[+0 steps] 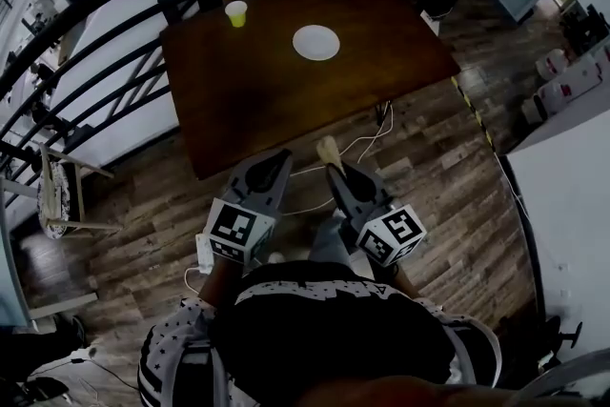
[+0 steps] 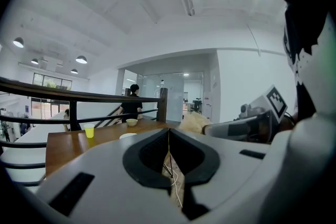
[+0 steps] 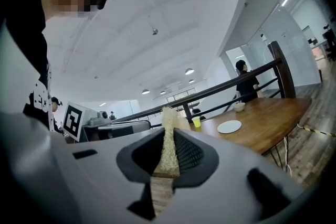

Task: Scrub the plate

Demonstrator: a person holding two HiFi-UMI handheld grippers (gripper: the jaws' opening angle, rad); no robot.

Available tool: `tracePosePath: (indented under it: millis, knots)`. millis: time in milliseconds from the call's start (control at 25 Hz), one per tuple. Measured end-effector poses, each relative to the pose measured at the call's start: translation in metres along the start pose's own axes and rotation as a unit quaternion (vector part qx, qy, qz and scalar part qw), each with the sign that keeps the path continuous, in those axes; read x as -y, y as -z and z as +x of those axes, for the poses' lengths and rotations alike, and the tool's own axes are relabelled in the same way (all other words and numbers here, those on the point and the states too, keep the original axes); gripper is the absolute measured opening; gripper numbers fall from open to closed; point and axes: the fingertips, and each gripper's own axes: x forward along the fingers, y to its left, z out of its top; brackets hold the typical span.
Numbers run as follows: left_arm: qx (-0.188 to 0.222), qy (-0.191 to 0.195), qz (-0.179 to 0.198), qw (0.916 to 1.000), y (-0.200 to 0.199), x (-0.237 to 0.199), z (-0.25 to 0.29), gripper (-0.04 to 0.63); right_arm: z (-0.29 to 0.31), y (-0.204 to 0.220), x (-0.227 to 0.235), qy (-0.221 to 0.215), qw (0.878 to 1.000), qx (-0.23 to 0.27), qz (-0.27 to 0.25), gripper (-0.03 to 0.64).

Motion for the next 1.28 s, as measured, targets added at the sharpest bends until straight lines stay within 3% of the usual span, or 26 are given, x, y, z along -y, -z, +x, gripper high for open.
tracePosePath:
  millis: [680, 1280]
  knots:
    - [0.002, -0.029, 0.004, 0.9996, -0.03, -0.022, 0.066, 0.014, 0.027, -0.048, 0.055, -0.027, 1.0, 0.006, -0.009, 0.05]
    - [-0.001, -0.039, 0.024, 0.9989, -0.055, -0.006, 0.135, 0.014, 0.024, -0.085, 0.117, -0.051, 0.999, 0.009, -0.013, 0.05]
